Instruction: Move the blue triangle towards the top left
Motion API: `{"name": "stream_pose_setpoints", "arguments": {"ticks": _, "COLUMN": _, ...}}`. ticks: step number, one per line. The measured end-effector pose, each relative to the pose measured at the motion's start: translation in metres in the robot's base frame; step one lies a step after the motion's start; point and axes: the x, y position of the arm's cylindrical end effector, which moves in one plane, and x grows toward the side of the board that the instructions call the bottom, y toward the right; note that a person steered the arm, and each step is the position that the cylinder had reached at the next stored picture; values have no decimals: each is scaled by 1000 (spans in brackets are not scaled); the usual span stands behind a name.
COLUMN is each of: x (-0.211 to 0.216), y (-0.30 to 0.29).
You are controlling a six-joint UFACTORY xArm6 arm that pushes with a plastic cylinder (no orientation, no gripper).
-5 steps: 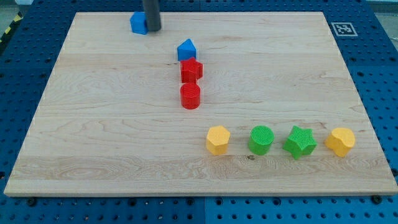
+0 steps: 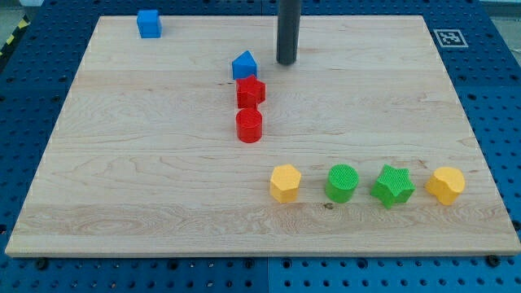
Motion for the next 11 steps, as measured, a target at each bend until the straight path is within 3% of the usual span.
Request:
{"name": "stream_pose_setpoints", "arguments": {"ticks": 2, "x": 25, "y": -34}}
{"name": "stream_pose_setpoints", "arguments": {"ticks": 4, "x": 6, "y": -82}}
{"name": "stream_pose_setpoints", "arguments": {"ticks": 8, "x": -42, "y": -117}}
{"name": "stream_pose_setpoints", "arguments": {"ticks": 11, "x": -67, "y": -84}}
